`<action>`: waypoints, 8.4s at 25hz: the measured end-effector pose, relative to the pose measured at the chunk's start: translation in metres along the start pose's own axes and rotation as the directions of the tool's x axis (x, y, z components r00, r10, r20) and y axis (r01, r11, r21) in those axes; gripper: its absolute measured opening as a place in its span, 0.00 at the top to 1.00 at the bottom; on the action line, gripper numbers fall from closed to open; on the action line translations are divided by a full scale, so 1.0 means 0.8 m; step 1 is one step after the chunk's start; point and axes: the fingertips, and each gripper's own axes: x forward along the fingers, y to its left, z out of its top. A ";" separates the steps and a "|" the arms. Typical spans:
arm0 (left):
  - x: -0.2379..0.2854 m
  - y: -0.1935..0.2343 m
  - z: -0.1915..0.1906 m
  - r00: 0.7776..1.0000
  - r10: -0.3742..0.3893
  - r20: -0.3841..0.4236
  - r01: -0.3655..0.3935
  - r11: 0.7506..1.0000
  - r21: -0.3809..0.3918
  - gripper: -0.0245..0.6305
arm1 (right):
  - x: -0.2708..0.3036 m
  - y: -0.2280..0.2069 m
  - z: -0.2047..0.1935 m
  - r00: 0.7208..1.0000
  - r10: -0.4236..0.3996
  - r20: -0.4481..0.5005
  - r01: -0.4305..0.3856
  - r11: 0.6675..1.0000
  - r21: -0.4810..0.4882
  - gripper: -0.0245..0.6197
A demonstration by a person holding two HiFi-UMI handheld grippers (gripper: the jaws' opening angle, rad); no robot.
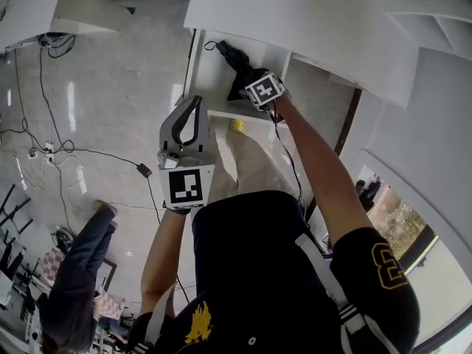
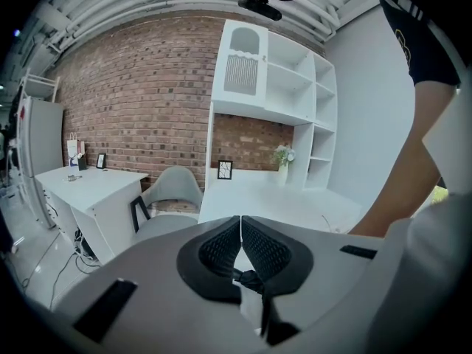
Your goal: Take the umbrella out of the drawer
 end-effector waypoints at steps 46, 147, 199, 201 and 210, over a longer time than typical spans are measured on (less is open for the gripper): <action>0.026 -0.010 -0.116 0.988 -0.057 -0.144 0.046 0.996 -0.080 0.93 | 0.109 -0.014 0.026 0.996 -0.052 0.078 0.066 0.980 -0.186 0.22; -0.012 -0.040 -0.051 0.992 -0.090 -0.088 0.101 0.987 0.127 0.93 | 0.005 0.032 0.034 0.995 -0.057 0.085 0.070 0.985 -0.157 0.53; -0.022 -0.074 0.097 0.983 -0.176 0.046 0.162 0.964 0.212 0.93 | -0.176 0.024 0.023 0.975 -0.112 0.191 0.095 0.991 0.098 0.55; -0.023 -0.072 0.102 0.983 -0.176 0.053 0.162 0.964 0.211 0.93 | -0.191 0.019 0.042 0.957 -0.121 0.262 0.102 0.991 0.083 0.55; -0.022 -0.073 0.120 0.980 -0.182 0.075 0.162 0.963 0.216 0.93 | -0.255 0.017 0.074 0.904 -0.113 0.412 0.076 0.992 0.105 0.55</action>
